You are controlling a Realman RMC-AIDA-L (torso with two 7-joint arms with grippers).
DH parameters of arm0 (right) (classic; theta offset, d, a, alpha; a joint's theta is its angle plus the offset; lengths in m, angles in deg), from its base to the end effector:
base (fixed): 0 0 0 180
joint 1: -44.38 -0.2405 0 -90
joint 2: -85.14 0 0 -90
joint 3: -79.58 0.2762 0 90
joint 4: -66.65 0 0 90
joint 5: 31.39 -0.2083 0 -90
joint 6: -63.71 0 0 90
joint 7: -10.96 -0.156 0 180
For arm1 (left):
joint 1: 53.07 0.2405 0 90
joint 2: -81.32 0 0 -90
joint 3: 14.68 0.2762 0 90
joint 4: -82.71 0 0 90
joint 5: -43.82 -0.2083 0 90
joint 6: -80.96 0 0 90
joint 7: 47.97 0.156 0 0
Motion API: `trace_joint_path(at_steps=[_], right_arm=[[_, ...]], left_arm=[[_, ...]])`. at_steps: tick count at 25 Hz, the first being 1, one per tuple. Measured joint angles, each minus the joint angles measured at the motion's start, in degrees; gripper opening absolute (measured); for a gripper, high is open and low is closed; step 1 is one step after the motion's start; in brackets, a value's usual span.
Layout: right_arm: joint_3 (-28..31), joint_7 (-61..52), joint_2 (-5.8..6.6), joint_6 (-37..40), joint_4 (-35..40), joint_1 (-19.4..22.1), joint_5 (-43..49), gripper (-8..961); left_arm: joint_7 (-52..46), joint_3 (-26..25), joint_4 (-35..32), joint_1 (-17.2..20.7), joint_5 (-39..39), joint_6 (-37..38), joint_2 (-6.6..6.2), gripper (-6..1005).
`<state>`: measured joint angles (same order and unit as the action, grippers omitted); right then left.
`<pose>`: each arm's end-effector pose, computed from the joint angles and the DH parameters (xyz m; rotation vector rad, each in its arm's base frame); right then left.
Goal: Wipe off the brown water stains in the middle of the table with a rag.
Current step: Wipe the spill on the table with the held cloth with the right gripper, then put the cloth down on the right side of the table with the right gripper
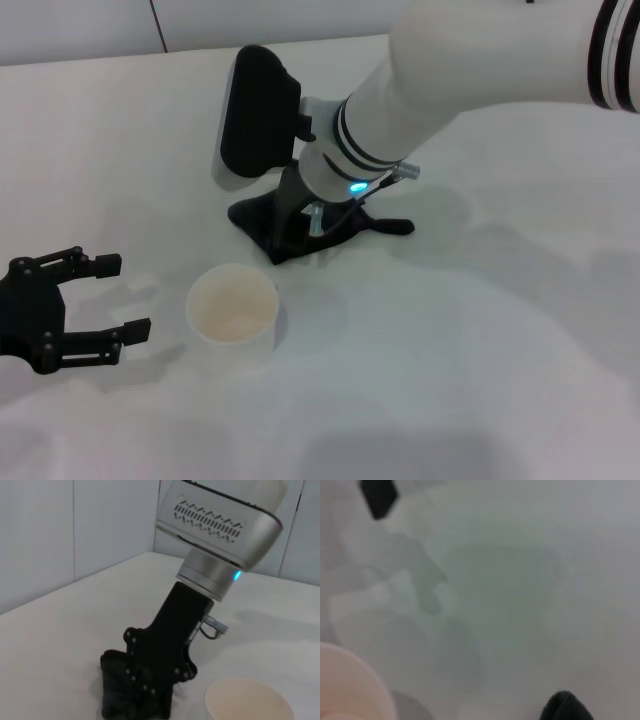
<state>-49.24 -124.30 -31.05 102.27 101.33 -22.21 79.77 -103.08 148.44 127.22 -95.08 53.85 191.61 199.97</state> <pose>0.1110 0.4252 -0.1630 -2.7647 0.0689 -0.4491 -0.3061 0.3065 0.0180 -2.8245 -0.4351 -0.5295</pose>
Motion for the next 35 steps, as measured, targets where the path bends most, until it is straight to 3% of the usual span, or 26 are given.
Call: trace_joint_path(at_steps=[10, 17, 25, 35], right_arm=[[1.42, 0.07, 0.02, 0.0, -0.39, -0.29, 0.43, 15], [6.86, 0.88, 0.34, 7.07, 3.93, 0.55, 2.22, 16], [23.67, 0.49, 0.25, 21.28, 18.14, 10.3, 19.63, 16], [30.66, 0.5, 0.56, 32.02, 23.83, 13.71, 27.11, 17]], left_arm=[[-0.16, 0.0, -0.04, 0.26, 0.0, 0.08, 0.0, 874], [-0.06, -0.08, 0.33, 1.13, 0.06, 0.47, -0.16, 874], [0.26, -0.09, 0.33, 1.57, 1.2, 1.56, -0.41, 874], [0.26, -0.08, 0.5, 1.98, 1.49, 1.77, -0.61, 874]])
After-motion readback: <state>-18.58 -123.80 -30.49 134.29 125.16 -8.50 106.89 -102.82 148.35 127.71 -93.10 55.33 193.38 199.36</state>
